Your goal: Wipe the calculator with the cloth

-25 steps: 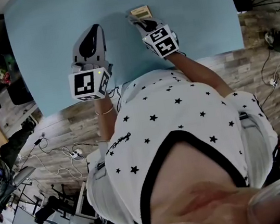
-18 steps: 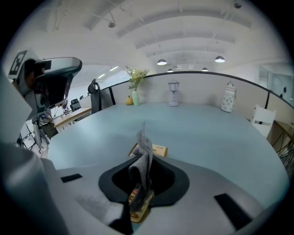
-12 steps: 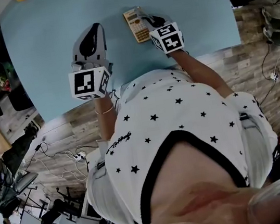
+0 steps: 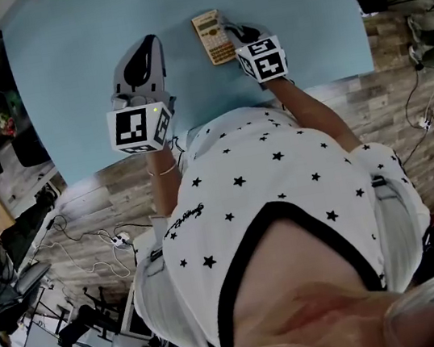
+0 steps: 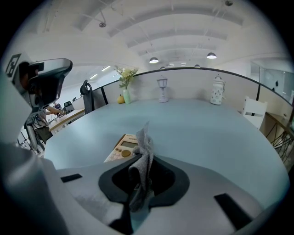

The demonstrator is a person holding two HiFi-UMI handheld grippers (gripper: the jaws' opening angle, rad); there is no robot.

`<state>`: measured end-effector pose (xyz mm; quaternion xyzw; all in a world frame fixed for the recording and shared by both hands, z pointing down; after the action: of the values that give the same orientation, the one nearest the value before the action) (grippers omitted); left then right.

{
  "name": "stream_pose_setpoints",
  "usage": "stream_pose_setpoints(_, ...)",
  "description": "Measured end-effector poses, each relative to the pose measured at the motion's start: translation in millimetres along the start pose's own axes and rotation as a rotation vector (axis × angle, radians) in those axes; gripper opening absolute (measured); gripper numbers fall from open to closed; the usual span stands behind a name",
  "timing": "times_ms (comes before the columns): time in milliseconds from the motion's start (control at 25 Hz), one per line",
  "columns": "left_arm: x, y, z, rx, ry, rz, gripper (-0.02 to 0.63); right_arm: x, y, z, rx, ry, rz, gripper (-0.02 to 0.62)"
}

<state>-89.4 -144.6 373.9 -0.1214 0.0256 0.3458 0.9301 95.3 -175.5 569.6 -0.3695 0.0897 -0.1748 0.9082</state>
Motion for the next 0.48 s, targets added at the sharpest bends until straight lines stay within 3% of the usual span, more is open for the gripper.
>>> stream_pose_setpoints(240, 2.3, -0.5, 1.7, 0.005, 0.004, 0.001, 0.035, 2.1, 8.2, -8.0, 0.033, -0.017, -0.002, 0.044)
stream_pose_setpoints(480, 1.3, -0.7, 1.2, 0.008, 0.003, 0.004, 0.035, -28.1, 23.4, -12.0, 0.048, -0.009, -0.1, 0.044)
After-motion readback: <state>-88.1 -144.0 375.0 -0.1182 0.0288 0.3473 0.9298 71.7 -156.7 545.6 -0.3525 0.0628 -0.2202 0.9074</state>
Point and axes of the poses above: the fingertips, and each gripper's own axes: y backward along the fingers, x to its right, z out of its underside, the point moved 3 cm from there along y, backward along the fingers, and after that the axes turned 14 degrees about z, right-handed, at the moved point
